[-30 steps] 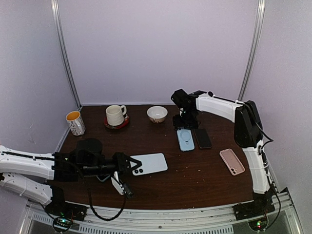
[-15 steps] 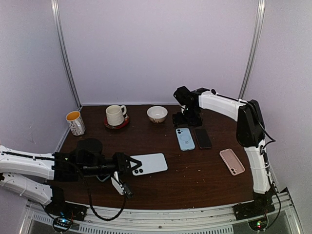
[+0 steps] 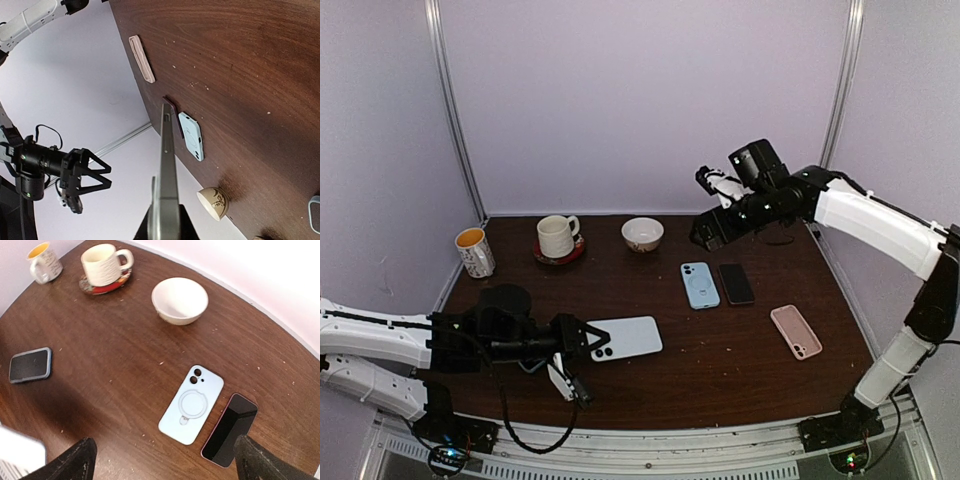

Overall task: Take the phone out of the phone case
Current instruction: Pass from the left arm to the right

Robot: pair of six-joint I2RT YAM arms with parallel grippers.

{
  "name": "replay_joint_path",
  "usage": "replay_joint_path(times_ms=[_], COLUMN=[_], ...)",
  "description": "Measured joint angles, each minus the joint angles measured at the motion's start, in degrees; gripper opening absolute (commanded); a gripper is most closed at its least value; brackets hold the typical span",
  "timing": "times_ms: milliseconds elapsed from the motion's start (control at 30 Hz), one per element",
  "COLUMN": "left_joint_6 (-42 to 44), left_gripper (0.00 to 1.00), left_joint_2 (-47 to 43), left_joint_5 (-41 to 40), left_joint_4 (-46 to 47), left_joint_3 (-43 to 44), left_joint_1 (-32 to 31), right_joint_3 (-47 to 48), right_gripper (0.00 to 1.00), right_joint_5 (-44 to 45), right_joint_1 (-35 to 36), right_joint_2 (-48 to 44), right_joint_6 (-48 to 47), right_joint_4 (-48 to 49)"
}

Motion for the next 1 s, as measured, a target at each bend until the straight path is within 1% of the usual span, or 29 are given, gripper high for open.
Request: replay_joint_path(times_ms=[233,367,467,567,667,1000], left_joint_6=[-0.04,-0.33,-0.50,-0.55,-0.68,-1.09], left_gripper=[0.00,0.00,0.00,0.00,0.00,0.00], left_joint_2=[0.04,0.04,0.04,0.04,0.04,0.02], left_joint_5=[0.07,0.33,0.48,0.90,1.70,2.71], left_joint_4=[-0.50,-0.50,-0.50,-0.50,-0.50,-0.48], left_joint_3=[0.00,0.00,0.00,0.00,0.00,0.00], left_joint_1=[0.00,0.00,0.00,-0.02,-0.09,-1.16], right_joint_3=[-19.56,-25.20,-25.92,-25.53,-23.45,-11.65], right_gripper=[1.00,1.00,1.00,1.00,1.00,1.00], right_joint_5=[-7.54,-13.16,-16.46,-18.49,-18.80,-16.59], right_joint_1=[6.12,11.98,16.68,20.90,23.67,27.39], right_joint_2=[-15.76,-22.60,-24.52,-23.91,-20.57,-5.11], right_joint_6=[-14.97,-24.81,-31.17,-35.30,-37.57,-37.13], right_joint_4=[7.61,8.66,8.39,7.74,5.86,1.77])
